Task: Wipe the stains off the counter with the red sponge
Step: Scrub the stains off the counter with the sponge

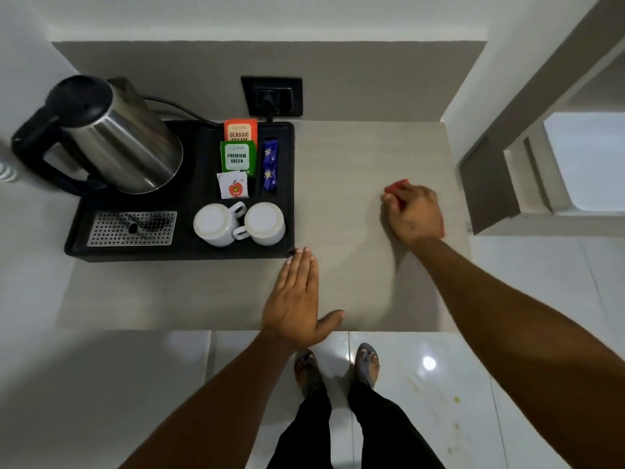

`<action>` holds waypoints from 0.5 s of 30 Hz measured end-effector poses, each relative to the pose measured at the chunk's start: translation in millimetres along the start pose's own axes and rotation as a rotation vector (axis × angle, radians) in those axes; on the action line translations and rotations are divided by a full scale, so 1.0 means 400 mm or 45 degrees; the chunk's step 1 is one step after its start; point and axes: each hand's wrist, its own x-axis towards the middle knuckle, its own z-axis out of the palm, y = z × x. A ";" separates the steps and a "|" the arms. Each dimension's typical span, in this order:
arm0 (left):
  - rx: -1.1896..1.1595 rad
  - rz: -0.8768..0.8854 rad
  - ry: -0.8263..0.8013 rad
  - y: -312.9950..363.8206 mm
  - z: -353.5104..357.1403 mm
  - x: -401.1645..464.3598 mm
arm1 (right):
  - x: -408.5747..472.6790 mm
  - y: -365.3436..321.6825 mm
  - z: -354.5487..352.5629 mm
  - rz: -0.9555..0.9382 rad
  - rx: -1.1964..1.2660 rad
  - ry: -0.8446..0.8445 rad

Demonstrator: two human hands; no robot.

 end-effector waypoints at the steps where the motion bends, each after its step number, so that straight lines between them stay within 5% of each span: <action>1: 0.020 0.036 -0.007 -0.008 -0.001 -0.003 | -0.017 -0.044 0.018 -0.017 0.006 0.001; 5: 0.088 0.157 -0.008 -0.045 -0.001 -0.012 | -0.204 -0.156 0.078 -0.274 -0.031 -0.158; 10: 0.138 0.240 -0.067 -0.068 -0.007 -0.017 | -0.441 -0.041 0.033 -0.397 -0.032 -0.226; 15: 0.151 0.197 -0.119 -0.059 -0.020 -0.015 | -0.346 0.078 -0.044 0.207 -0.072 -0.020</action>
